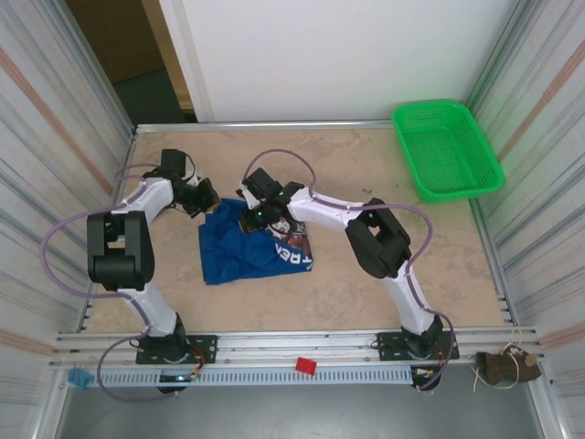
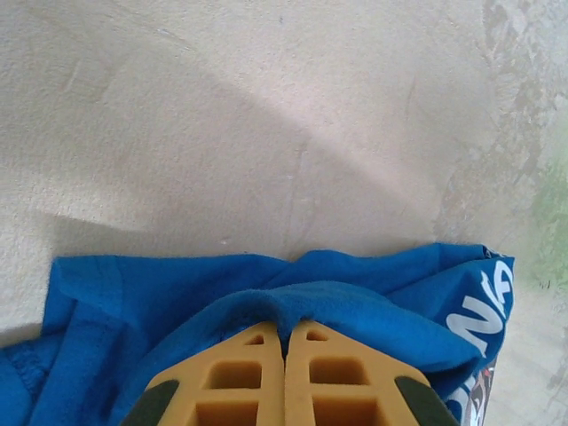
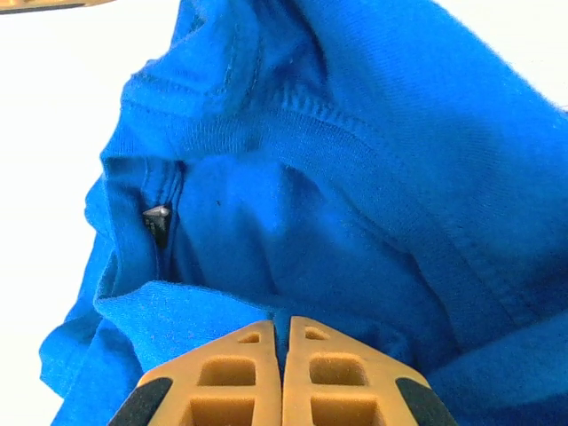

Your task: Fold the inside-out t-shirt

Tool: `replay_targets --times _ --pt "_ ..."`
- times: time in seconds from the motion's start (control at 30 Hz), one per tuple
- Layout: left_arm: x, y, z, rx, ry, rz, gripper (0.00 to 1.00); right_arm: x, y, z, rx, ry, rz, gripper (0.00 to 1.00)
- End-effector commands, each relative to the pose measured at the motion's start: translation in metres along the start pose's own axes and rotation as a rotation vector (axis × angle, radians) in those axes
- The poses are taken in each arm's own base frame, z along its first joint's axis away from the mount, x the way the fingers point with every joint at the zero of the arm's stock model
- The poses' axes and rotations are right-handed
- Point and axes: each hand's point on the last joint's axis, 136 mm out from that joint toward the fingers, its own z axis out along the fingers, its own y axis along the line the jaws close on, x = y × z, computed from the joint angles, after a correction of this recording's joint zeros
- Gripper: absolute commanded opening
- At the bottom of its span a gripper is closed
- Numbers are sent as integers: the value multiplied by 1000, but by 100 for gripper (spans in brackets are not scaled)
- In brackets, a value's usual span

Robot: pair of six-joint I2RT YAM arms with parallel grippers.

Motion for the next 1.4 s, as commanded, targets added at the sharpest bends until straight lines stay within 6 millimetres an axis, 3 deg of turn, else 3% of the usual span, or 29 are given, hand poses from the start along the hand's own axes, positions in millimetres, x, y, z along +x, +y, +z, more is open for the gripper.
replay_targets --times 0.0,0.17,0.27,0.37,0.5,0.53,0.6,0.63,0.7,0.77,0.83,0.9,1.0,1.1,1.17,1.27,1.37 --pt "-6 -1 0 24 6 -14 0 -2 26 -28 -42 -23 -47 0" --pt "-8 2 0 37 13 -24 0 4 74 -65 -102 -66 -122 0" --pt "-10 2 -2 45 11 -22 0 19 98 -72 -130 -60 -159 0" --pt "-10 1 -3 54 12 -25 0 39 123 -67 -175 -40 -172 0" --pt "-9 1 -1 63 21 -30 0 73 151 -36 -217 33 -175 0" --pt "-9 0 -1 66 23 -30 0 81 155 -27 -225 57 -174 7" --pt "-9 0 0 68 26 -32 0 100 163 -13 -230 106 -171 37" --pt "-10 0 0 73 25 -32 0 105 165 -11 -232 118 -170 46" --pt "-17 -1 -2 84 16 -29 1 103 161 -23 -226 98 -165 52" --pt "-27 -1 -8 94 -4 -37 14 87 148 -48 -217 49 -143 54" --pt "-41 -2 -21 104 -42 -39 28 65 122 -78 -197 -10 -94 54" --pt "-51 -6 -38 112 -82 -28 37 46 78 -106 -132 -69 -24 56" --pt "-48 -15 -59 117 -111 -14 42 32 0 -127 -2 -98 100 58" --pt "-19 -23 -68 150 -118 -35 46 30 -65 -127 89 -82 205 60" --pt "15 -27 -68 145 -107 -21 48 30 -97 -118 99 -54 271 62" --pt "65 -20 -62 92 -83 -6 49 29 -120 -101 89 -15 320 62" --pt "102 -1 -54 5 -73 -2 49 34 -125 -80 70 30 341 62"
